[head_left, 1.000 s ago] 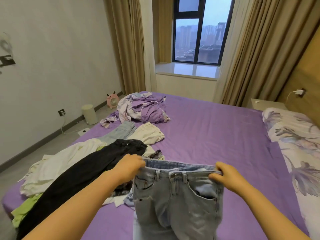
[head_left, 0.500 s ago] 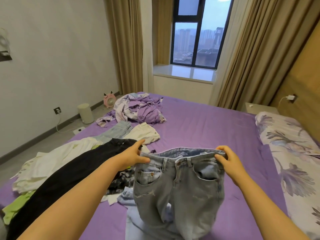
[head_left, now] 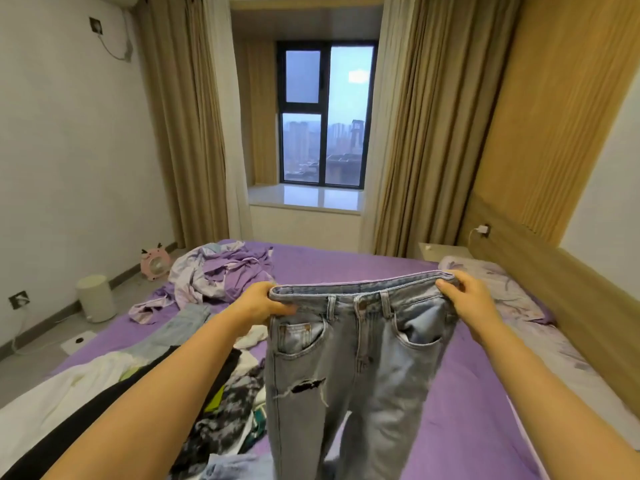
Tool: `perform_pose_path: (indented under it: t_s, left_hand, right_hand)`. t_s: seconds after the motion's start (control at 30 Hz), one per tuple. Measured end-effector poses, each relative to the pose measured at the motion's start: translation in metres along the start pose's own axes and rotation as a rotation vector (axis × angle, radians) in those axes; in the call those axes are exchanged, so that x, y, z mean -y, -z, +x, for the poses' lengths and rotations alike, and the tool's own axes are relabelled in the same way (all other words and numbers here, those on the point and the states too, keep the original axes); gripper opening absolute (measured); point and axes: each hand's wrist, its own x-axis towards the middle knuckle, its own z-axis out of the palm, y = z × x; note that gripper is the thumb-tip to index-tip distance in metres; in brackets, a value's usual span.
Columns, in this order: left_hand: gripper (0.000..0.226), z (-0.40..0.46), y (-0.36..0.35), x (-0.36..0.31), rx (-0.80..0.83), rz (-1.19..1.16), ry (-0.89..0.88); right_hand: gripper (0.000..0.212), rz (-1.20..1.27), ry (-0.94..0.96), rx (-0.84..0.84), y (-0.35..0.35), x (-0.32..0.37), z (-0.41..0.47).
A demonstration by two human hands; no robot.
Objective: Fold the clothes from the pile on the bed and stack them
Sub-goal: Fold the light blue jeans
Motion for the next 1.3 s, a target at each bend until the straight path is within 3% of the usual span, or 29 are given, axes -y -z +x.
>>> perform_pose_path:
  t_s: [0.13,0.23,0.43,0.67,0.8,0.9,1.07,1.17,1.23,1.3]
  left_hand:
    - [0.018,0.015,0.006,-0.041,-0.202,0.337,-0.177]
    - [0.031,0.022,0.013,-0.086,-0.271,0.482,-0.311]
    - [0.027,0.016,0.025,-0.194,-0.384,0.168,-0.569]
    - [0.026,0.011,0.034,-0.268,-0.554,0.092,-0.755]
    - [0.024,0.014,0.028,-0.278,-0.597,0.029,-0.714]
    - [0.021,0.018,0.014,-0.271,-0.538,-0.120,-0.617]
    - [0.032,0.022,-0.012,-0.244,-0.351,-0.252,-0.374]
    - [0.026,0.021,-0.026,-0.228,-0.317,-0.325,-0.253]
    - [0.025,0.018,-0.033,-0.219,-0.279,-0.401,-0.222]
    - [0.025,0.013,-0.041,-0.211,-0.200,-0.434,-0.241]
  right_hand:
    - [0.014,-0.228,0.189,-0.071,0.024,0.037,0.004]
    - [0.015,-0.267,0.212,-0.164,0.048,0.069,0.013]
    - [0.015,-0.049,0.213,-0.396,0.101,0.142,0.035]
    - [0.017,0.107,0.211,-0.561,0.139,0.203,0.050]
    - [0.023,-0.118,0.319,-0.603,0.141,0.219,0.050]
    - [0.026,-0.186,0.302,-0.545,0.128,0.221,0.048]
    - [0.039,0.166,-0.023,-0.324,0.086,0.201,0.042]
    - [0.040,0.363,-0.216,-0.143,0.062,0.187,0.027]
    - [0.036,0.564,-0.262,-0.103,0.045,0.181,0.020]
    - [0.036,0.615,-0.220,-0.113,0.026,0.180,0.012]
